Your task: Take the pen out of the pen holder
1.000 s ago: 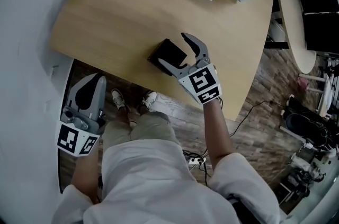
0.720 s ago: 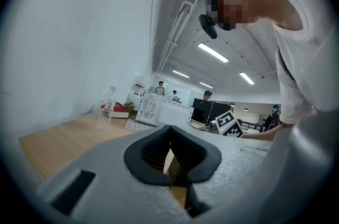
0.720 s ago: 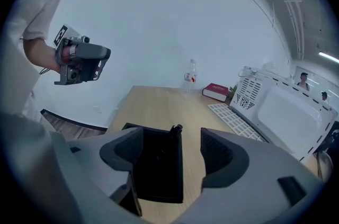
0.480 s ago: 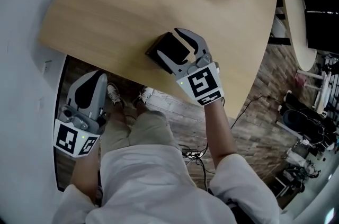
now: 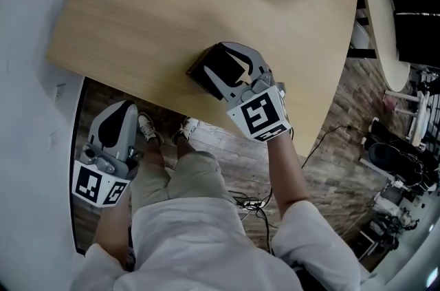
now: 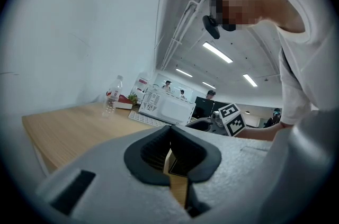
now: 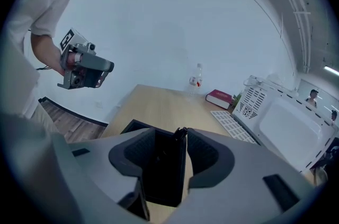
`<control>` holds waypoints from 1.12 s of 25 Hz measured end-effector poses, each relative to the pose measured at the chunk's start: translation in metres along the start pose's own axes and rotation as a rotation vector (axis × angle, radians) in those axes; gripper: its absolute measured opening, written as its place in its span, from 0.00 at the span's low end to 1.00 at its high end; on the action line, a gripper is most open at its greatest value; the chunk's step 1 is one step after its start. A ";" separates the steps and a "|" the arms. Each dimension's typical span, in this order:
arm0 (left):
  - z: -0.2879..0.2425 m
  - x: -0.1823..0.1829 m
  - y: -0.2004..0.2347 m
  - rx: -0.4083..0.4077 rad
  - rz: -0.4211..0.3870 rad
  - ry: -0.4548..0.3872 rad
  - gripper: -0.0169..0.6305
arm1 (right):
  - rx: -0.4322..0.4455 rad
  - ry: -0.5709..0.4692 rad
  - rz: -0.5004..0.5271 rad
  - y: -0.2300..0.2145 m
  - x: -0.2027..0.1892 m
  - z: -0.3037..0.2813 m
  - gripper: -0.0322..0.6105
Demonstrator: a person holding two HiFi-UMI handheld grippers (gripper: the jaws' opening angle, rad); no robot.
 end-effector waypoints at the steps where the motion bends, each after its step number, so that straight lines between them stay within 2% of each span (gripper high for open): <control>1: -0.001 -0.001 0.001 -0.001 0.003 -0.001 0.05 | -0.007 0.001 0.012 -0.001 0.001 0.001 0.34; 3: -0.005 -0.002 0.002 -0.009 0.006 -0.005 0.05 | -0.027 -0.001 0.026 -0.003 0.002 0.000 0.22; 11: -0.006 -0.008 -0.002 -0.026 0.027 -0.025 0.05 | -0.039 0.007 0.032 0.002 0.006 0.012 0.16; 17: 0.001 -0.013 0.005 -0.020 0.023 -0.013 0.05 | -0.050 -0.023 -0.059 0.014 0.001 0.017 0.15; 23: 0.003 -0.014 0.001 -0.025 0.033 -0.032 0.05 | -0.083 -0.031 -0.024 0.022 0.000 0.016 0.15; 25: 0.005 -0.015 0.001 -0.025 0.035 -0.032 0.05 | -0.095 -0.046 -0.057 0.022 0.001 0.015 0.14; 28: 0.007 -0.015 0.001 -0.021 0.027 -0.028 0.05 | -0.102 -0.091 -0.168 0.015 0.001 0.017 0.14</control>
Point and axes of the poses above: the fingertips, and each gripper's own axes: z backward along the fingers, y to its left, x out of its top, the point moved 6 cm from there along z, backward along the fingers, and after that the axes turned 1 degree about z, right-handed, at the moved point
